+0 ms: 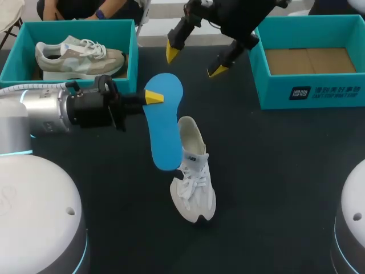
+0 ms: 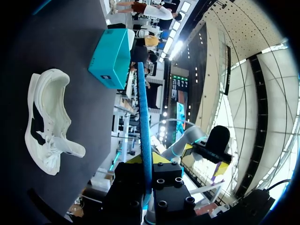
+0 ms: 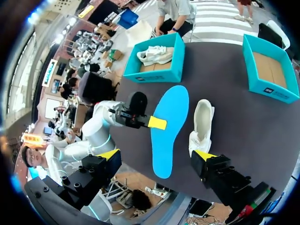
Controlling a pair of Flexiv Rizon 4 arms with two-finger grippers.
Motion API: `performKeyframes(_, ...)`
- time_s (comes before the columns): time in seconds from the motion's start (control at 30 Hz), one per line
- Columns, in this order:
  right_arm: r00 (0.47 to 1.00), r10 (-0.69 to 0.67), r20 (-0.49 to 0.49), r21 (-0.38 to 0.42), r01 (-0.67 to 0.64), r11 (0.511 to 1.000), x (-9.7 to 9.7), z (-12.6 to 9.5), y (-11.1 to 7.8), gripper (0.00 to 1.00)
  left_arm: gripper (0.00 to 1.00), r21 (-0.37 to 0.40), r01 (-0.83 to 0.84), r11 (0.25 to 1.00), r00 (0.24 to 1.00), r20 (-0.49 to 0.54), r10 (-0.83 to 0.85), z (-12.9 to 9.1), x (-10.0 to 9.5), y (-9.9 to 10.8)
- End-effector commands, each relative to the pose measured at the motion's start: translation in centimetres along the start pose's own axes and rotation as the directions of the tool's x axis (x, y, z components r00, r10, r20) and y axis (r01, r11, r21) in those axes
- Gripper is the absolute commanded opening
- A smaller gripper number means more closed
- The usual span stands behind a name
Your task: Take the shoe out of the shoebox, open the shoe tongue, remove and reinsert the insole, then place the shoe into the shoebox
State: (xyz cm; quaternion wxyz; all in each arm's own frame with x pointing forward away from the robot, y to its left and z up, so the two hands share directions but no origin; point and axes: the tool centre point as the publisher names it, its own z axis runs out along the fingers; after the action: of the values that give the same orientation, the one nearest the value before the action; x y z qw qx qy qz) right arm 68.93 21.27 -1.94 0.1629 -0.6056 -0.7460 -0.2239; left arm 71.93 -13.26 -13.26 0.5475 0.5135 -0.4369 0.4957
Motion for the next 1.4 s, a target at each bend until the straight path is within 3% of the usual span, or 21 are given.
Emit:
performKeyframes(0.03,0.990,-0.014,0.140,-0.001,0.014,1.000,1.3,0.6,0.4,1.00,0.00,0.003,0.003,1.000,1.000,0.004,-0.003,-0.1,0.0,0.2)
performKeyframes(0.5,0.908,-0.104,0.406,0.047,0.093,0.995,3.0,2.7,1.4,1.00,0.00,0.013,0.013,1.000,1.000,0.009,-0.013,-0.2,-0.4,0.4)
performKeyframes(0.9,0.904,-0.077,0.420,-0.006,0.088,0.996,2.7,3.2,1.1,1.00,0.00,0.015,0.012,1.000,1.000,0.009,-0.012,-0.2,-0.3,0.7)
performKeyframes(1.4,0.914,-0.073,0.400,-0.001,0.080,0.997,2.3,3.7,0.8,1.00,0.00,0.015,0.011,1.000,1.000,0.004,-0.011,-0.2,-0.4,1.2)
